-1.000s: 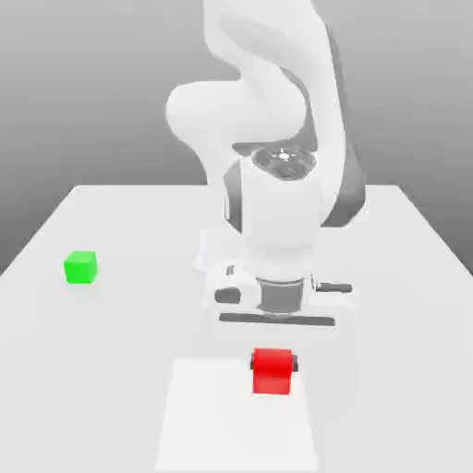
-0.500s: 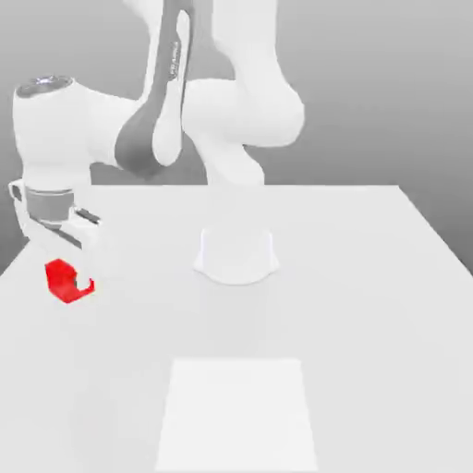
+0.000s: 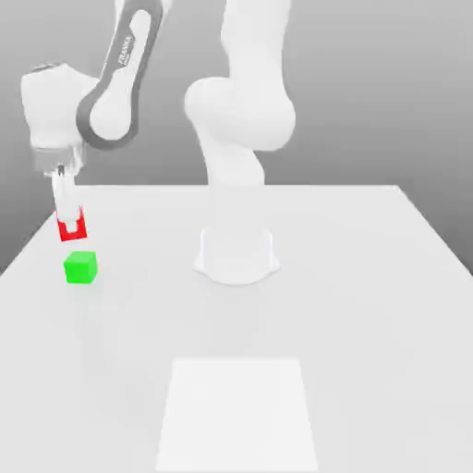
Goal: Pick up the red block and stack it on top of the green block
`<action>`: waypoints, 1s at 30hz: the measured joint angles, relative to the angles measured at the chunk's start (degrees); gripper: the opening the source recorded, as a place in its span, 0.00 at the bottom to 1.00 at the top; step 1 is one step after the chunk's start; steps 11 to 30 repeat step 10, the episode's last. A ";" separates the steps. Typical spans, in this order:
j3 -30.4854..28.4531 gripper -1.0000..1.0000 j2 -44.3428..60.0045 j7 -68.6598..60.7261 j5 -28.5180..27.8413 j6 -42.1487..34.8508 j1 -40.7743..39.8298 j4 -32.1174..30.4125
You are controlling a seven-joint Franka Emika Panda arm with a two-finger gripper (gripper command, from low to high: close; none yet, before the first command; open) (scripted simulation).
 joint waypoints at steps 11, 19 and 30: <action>-0.70 1.00 11.78 -12.06 17.60 10.71 6.94 -0.36; -0.70 1.00 11.78 -12.06 17.60 10.71 6.94 -0.36; -0.70 1.00 11.78 -12.06 17.60 10.71 6.94 -0.36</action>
